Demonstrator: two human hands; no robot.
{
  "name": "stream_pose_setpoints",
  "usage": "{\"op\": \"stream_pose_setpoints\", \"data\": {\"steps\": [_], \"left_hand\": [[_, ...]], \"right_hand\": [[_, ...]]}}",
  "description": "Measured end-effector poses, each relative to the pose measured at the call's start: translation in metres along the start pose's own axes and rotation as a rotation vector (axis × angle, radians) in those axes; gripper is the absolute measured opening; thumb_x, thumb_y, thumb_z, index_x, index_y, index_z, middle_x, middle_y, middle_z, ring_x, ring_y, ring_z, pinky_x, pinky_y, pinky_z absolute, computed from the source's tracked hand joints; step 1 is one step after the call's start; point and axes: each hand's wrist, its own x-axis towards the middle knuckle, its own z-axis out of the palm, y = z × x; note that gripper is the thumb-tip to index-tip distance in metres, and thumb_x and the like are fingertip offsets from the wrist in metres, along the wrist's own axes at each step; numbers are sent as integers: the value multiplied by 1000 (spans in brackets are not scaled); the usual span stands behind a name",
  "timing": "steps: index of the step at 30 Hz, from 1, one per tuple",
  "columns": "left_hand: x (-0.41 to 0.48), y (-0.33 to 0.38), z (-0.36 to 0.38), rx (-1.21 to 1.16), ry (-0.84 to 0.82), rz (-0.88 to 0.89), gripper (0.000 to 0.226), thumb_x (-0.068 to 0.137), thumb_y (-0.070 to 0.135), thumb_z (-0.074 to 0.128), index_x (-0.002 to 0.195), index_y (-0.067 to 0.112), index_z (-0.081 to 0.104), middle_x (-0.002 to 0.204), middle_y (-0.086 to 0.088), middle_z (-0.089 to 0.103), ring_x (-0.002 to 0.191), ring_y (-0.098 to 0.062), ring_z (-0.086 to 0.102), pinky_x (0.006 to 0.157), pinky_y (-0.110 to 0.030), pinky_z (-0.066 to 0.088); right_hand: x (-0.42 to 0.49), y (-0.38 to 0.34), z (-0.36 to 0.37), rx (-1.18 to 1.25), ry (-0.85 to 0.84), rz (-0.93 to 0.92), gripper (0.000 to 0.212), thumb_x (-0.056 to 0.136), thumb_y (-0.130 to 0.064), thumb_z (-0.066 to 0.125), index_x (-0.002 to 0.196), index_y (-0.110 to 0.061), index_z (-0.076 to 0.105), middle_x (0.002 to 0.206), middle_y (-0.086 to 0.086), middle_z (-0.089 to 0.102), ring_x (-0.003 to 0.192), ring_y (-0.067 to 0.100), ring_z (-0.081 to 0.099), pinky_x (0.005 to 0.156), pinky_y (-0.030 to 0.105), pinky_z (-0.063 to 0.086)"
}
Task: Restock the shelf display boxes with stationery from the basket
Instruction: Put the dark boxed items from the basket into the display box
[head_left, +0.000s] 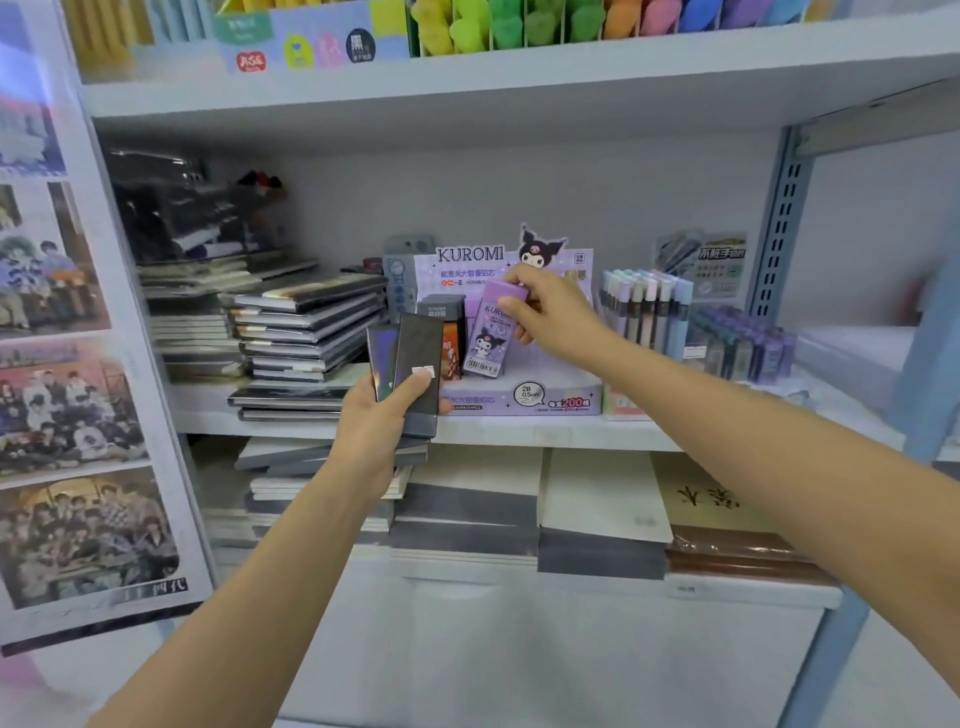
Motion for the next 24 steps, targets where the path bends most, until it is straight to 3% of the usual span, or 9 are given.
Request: {"op": "stream_pose_setpoints", "data": {"steps": [4, 10, 16, 21, 24], "left_hand": [[4, -7, -3, -11, -7, -9, 16, 91, 23, 66, 107, 19, 65, 93, -5, 76, 85, -21, 74, 79, -40, 56], [3, -8, -1, -29, -21, -20, 16, 90, 22, 67, 106, 19, 64, 90, -6, 76, 81, -19, 74, 78, -39, 56], [2, -5, 1, -42, -28, -29, 18, 89, 22, 68, 106, 18, 63, 86, -4, 76, 77, -18, 74, 73, -35, 57], [-2, -4, 2, -21, -30, -45, 25, 88, 25, 70, 111, 17, 61, 91, -5, 76, 81, -19, 74, 76, -39, 55], [-5, -1, 3, 2, -43, -50, 32, 86, 28, 71, 113, 16, 60, 91, -3, 76, 78, -16, 74, 71, -35, 52]], "right_hand": [[3, 4, 2, -91, -52, -20, 13, 99, -15, 52, 110, -11, 58, 78, 0, 61, 66, 13, 62, 60, 18, 51], [14, -6, 8, -271, -100, -65, 22, 98, -18, 54, 119, -12, 56, 82, 1, 57, 72, 18, 56, 76, 35, 51], [1, -3, 20, -259, 132, -116, 18, 92, -17, 63, 110, -18, 59, 106, -5, 49, 77, 13, 53, 70, 26, 41], [-8, -2, 23, -189, 120, -60, 23, 93, -20, 63, 116, -18, 63, 114, -2, 44, 87, 16, 54, 78, 28, 48], [-9, -11, 13, -13, 153, -62, 25, 94, -21, 60, 119, -17, 59, 117, 1, 47, 80, 6, 51, 79, 17, 43]]}}
